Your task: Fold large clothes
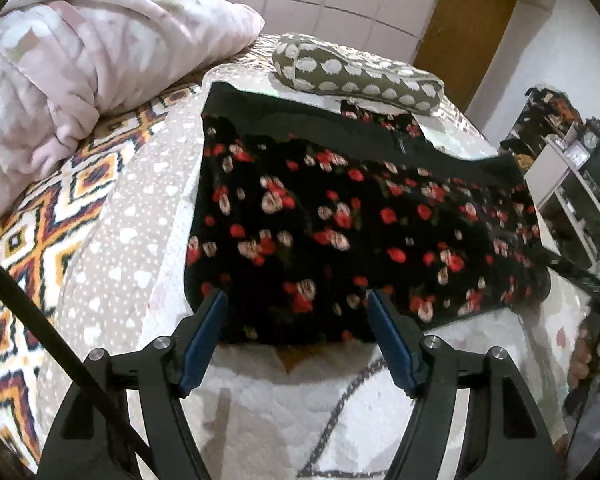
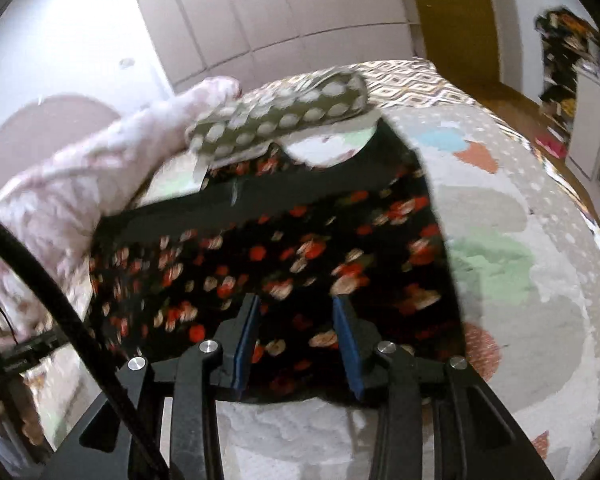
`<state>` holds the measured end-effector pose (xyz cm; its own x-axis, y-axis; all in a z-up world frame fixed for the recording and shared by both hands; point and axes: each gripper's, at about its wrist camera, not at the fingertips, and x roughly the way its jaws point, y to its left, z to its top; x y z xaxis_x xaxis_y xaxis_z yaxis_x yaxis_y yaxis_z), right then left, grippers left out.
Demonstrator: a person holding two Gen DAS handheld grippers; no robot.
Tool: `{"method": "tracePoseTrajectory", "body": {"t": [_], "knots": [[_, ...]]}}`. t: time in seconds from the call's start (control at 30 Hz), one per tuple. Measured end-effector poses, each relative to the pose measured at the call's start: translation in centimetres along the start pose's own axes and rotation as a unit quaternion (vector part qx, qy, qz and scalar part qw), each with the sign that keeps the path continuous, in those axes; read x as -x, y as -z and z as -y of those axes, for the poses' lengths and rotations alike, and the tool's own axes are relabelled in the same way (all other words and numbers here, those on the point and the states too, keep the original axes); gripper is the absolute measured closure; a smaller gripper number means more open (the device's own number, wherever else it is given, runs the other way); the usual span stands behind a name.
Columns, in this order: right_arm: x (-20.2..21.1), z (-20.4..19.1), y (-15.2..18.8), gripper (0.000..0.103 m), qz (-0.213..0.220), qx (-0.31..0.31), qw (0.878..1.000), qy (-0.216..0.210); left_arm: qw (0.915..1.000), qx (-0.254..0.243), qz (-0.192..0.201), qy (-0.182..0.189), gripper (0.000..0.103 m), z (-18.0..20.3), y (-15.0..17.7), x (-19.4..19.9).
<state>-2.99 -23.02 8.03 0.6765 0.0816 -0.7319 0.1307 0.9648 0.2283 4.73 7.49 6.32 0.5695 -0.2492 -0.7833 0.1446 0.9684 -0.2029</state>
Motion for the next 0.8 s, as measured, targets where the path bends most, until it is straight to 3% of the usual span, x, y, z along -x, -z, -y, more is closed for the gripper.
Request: {"method": "tracePoseTrajectory", "body": {"t": [0.17, 0.33, 0.53, 0.67, 0.8], "knots": [[-4.3, -0.4, 2.3, 0.062, -0.049, 0.017, 0.998, 0.03, 0.9998, 0.002, -0.02, -0.006, 0.032, 0.4, 1.4, -0.3], [-1.0, -0.4, 1.7, 0.058, -0.027, 0.008, 0.999, 0.017, 0.9996, -0.009, 0.02, -0.016, 0.032, 1.1, 1.9, 2.9], [3.1, 0.2, 3.3, 0.054, -0.004, 0.014, 0.999, 0.03, 0.9973, -0.024, 0.061, -0.034, 0.027, 2.8, 3.7, 6.2], [5.0, 1.3, 6.0, 0.053, -0.001, -0.012, 1.0, 0.028, 0.9977, -0.039, 0.048, -0.027, 0.026, 4.1, 5.7, 6.2], [6.1, 1.9, 8.6, 0.053, -0.002, -0.029, 0.999, 0.028, 0.9986, -0.047, 0.009, -0.022, 0.026, 5.1, 7.9, 4.3]]}}
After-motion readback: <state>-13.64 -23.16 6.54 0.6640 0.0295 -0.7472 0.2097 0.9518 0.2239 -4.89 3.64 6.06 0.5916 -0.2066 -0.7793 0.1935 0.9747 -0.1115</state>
